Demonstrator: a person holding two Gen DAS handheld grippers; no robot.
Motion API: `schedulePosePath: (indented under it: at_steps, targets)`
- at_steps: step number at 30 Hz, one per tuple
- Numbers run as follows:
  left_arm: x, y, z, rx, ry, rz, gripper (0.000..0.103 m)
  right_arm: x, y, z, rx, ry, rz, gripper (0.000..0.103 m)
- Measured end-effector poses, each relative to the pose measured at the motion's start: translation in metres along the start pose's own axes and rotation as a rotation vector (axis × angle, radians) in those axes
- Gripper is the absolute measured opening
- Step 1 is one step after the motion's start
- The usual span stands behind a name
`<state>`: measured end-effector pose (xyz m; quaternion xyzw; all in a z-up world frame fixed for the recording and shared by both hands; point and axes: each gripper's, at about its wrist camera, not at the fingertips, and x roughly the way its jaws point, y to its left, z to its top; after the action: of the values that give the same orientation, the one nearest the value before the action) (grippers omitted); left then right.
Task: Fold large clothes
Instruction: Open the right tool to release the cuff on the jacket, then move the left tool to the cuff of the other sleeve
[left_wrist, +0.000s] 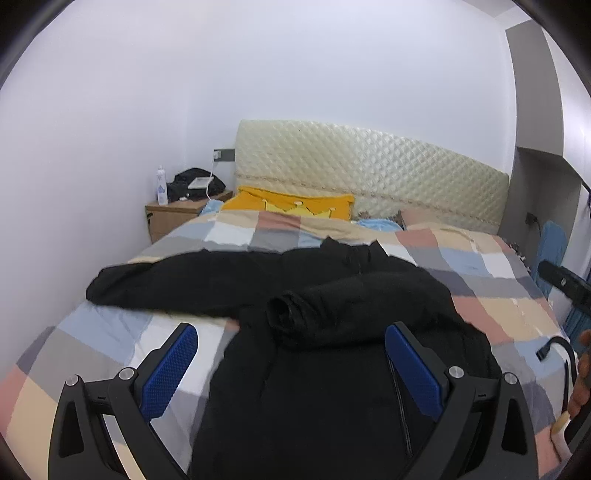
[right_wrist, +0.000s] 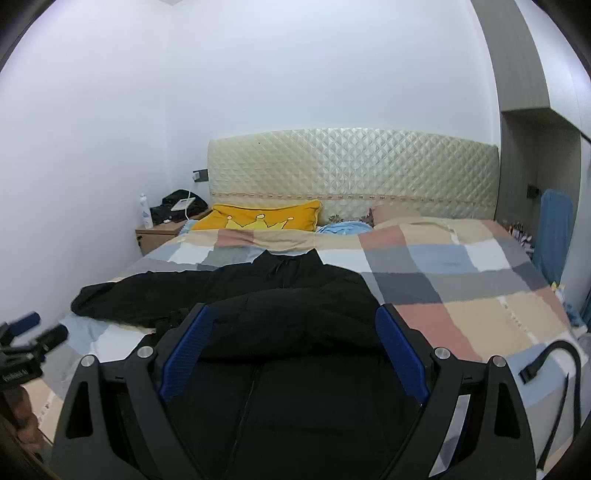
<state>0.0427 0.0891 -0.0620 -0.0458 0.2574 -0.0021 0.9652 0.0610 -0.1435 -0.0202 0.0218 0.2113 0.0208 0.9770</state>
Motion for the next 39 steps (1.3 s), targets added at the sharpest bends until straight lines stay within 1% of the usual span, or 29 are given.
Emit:
schedulePosePath:
  at_steps: [2,5,9,12,15,18,22,26,28,31,33,38,39]
  targets:
    - [0.0,-0.001,-0.008,-0.002,0.016,0.009,0.103,-0.005,-0.005,-0.007,0.012,0.003,0.012,0.091]
    - [0.001,-0.002,-0.011,-0.014,0.028,0.004,0.103,-0.013,-0.012,-0.02,0.021,0.008,0.021,0.091]
    - [0.001,-0.012,-0.013,0.009,0.017,-0.011,0.103,-0.029,-0.017,-0.041,0.03,-0.014,0.04,0.094]
    - [0.0,-0.02,-0.021,0.037,-0.005,-0.03,0.103,-0.04,-0.02,-0.066,-0.005,-0.039,0.019,0.097]
    - [0.001,-0.025,-0.031,0.052,-0.002,-0.053,0.103,-0.044,-0.026,-0.093,0.007,-0.011,0.038,0.097]
    - [-0.001,-0.028,-0.033,0.051,-0.01,-0.064,0.103,-0.044,-0.031,-0.103,0.03,0.02,0.052,0.097]
    - [0.0,-0.025,-0.037,0.051,-0.03,-0.06,0.103,-0.047,-0.026,-0.103,-0.002,-0.009,0.015,0.099]
    - [0.013,-0.013,-0.038,0.019,0.011,-0.055,0.103,-0.043,-0.026,-0.106,0.003,-0.026,0.005,0.102]
    - [0.022,-0.003,-0.036,-0.013,0.042,-0.056,0.103,-0.041,-0.027,-0.109,0.007,-0.025,0.001,0.102]
    - [0.033,0.009,-0.03,-0.051,0.099,-0.095,0.103,-0.034,-0.033,-0.114,0.023,-0.011,-0.001,0.102]
    - [0.039,0.015,-0.022,-0.059,0.113,-0.103,0.103,-0.027,-0.038,-0.118,0.039,-0.001,-0.014,0.102]
    - [0.06,0.041,0.012,-0.07,0.137,-0.081,0.103,-0.014,-0.048,-0.124,0.078,0.049,-0.027,0.102]
    - [0.067,0.05,0.021,-0.073,0.159,-0.045,0.103,-0.012,-0.049,-0.124,0.081,0.056,-0.025,0.102]
